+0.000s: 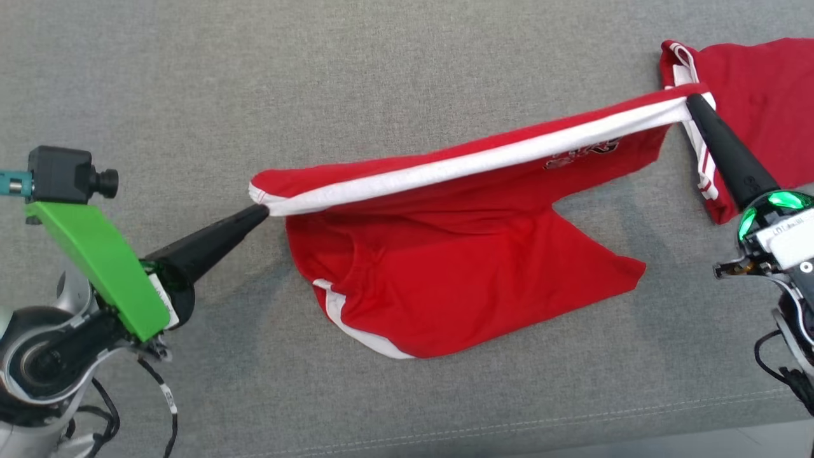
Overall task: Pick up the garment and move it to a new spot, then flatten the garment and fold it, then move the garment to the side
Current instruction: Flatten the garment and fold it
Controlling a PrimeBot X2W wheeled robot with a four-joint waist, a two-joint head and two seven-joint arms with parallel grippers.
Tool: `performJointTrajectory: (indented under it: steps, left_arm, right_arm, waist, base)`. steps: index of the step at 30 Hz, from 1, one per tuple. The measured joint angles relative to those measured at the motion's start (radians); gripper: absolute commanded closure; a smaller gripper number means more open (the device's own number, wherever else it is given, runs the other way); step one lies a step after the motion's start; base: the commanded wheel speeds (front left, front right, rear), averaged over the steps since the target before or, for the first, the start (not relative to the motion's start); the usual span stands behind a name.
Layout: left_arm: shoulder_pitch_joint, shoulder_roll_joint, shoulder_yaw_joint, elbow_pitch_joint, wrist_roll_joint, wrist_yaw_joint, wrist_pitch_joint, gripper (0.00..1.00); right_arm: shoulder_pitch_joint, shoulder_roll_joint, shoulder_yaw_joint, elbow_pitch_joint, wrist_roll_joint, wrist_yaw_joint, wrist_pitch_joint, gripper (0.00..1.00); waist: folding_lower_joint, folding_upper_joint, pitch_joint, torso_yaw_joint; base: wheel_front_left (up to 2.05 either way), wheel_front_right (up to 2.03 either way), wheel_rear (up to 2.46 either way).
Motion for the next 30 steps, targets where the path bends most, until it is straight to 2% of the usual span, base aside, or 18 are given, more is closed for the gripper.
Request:
performJointTrajectory:
  steps: [5, 6, 7, 8, 9, 16, 21, 30]
  left_arm:
    - [-0.098, -0.023, -0.010, 0.092, 0.052, 0.000, -0.005, 1.00]
    - [-0.121, -0.037, -0.003, 0.113, 0.071, 0.000, -0.019, 0.93]
    - [-0.144, -0.050, 0.000, 0.135, 0.084, 0.000, -0.030, 0.77]
    - [-0.166, -0.065, 0.004, 0.159, 0.089, 0.000, -0.038, 0.48]
    - [-0.183, -0.075, 0.007, 0.182, 0.093, 0.000, -0.046, 0.00]
    - [-0.254, -0.137, 0.010, 0.285, 0.141, 0.001, -0.084, 0.00]
    - [-0.311, -0.158, 0.032, 0.322, 0.155, 0.001, -0.134, 0.00]
    - [-0.330, -0.199, 0.086, 0.501, 0.103, 0.001, -0.123, 0.00]
  right_arm:
    - [-0.081, 0.055, 0.021, 0.079, -0.030, -0.046, -0.022, 1.00]
    - [-0.098, 0.064, 0.026, 0.089, -0.033, -0.046, -0.025, 1.00]
    - [-0.116, 0.075, 0.029, 0.099, -0.042, -0.046, -0.026, 1.00]
    - [-0.134, 0.084, 0.034, 0.111, -0.052, -0.046, -0.033, 1.00]
    - [-0.152, 0.089, 0.043, 0.123, -0.061, -0.046, -0.036, 1.00]
    - [-0.222, 0.136, 0.075, 0.225, -0.095, -0.058, -0.062, 1.00]
    - [-0.255, 0.151, 0.087, 0.272, -0.119, -0.062, -0.074, 1.00]
    - [-0.343, 0.202, 0.142, 0.330, -0.130, -0.060, -0.074, 1.00]
  waist:
    - [0.0000, 0.0000, 0.053, -0.007]
    - [0.0000, 0.0000, 0.064, -0.010]
    - [0.0000, 0.0000, 0.074, -0.012]
    - [0.0000, 0.0000, 0.085, -0.014]
    - [0.0000, 0.0000, 0.095, -0.017]
    - [0.0000, 0.0000, 0.145, -0.034]
    - [0.0000, 0.0000, 0.162, -0.026]
    - [0.0000, 0.0000, 0.189, -0.039]
  base:
    - [0.00, 0.00, 0.00]
    - [0.00, 0.00, 0.00]
    - [0.00, 0.00, 0.00]
    - [0.00, 0.00, 0.00]
    - [0.00, 0.00, 0.00]
    - [0.00, 0.00, 0.00]
    - [0.00, 0.00, 0.00]
    - [0.00, 0.00, 0.00]
